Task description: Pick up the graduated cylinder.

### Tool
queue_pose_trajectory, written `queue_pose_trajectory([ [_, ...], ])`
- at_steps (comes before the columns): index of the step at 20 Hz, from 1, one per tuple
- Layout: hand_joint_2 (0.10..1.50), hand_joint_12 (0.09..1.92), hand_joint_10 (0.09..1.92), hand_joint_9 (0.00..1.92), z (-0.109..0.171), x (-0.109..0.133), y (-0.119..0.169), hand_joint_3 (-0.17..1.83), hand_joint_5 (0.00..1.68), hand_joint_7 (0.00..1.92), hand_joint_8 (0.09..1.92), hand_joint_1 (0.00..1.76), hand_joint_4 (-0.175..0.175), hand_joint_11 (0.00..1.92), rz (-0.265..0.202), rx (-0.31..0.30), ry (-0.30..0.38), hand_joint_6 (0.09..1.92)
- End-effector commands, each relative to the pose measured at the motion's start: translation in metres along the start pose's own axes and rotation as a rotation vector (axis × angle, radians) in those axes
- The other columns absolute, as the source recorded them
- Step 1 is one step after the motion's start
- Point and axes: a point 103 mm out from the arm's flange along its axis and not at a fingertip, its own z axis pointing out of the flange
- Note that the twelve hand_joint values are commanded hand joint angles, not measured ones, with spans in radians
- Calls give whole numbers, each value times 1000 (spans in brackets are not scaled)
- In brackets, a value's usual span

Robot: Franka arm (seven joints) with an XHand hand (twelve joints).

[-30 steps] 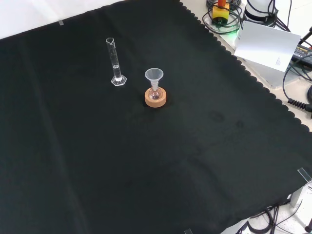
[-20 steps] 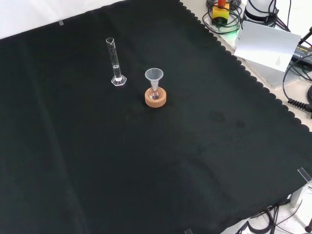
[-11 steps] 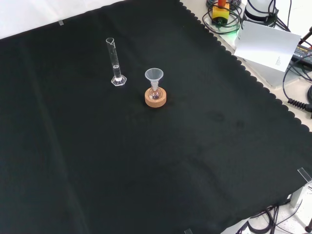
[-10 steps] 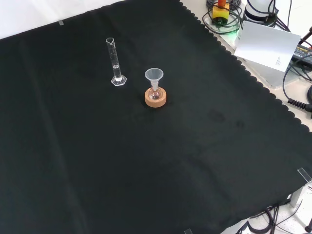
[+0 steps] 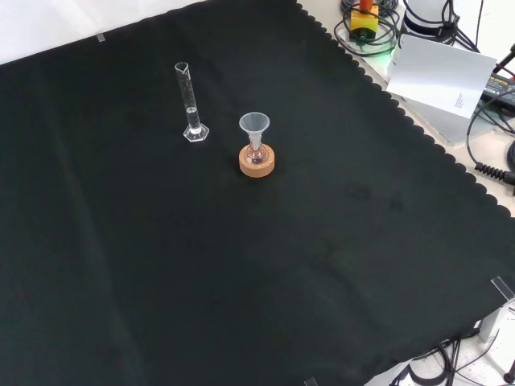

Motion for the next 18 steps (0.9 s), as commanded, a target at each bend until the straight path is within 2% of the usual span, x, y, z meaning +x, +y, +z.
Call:
queue_pose_trajectory([
  [1,1375,1371,87,527,50,-46,63,28,254,29,554,0,-14,104,25,5,77,87],
  [5,1349,1375,87,548,71,-64,92,16,252,49,556,46,-21,104,13,-11,115,87],
  [9,1305,1379,87,574,93,-76,109,-6,252,76,564,136,-23,114,-3,-7,145,87],
  [16,1250,1380,90,598,135,-79,127,-33,275,126,591,250,-32,136,-23,15,214,87],
  [18,1249,1377,207,548,145,-78,132,-38,283,122,604,256,-33,138,-29,28,248,87],
])
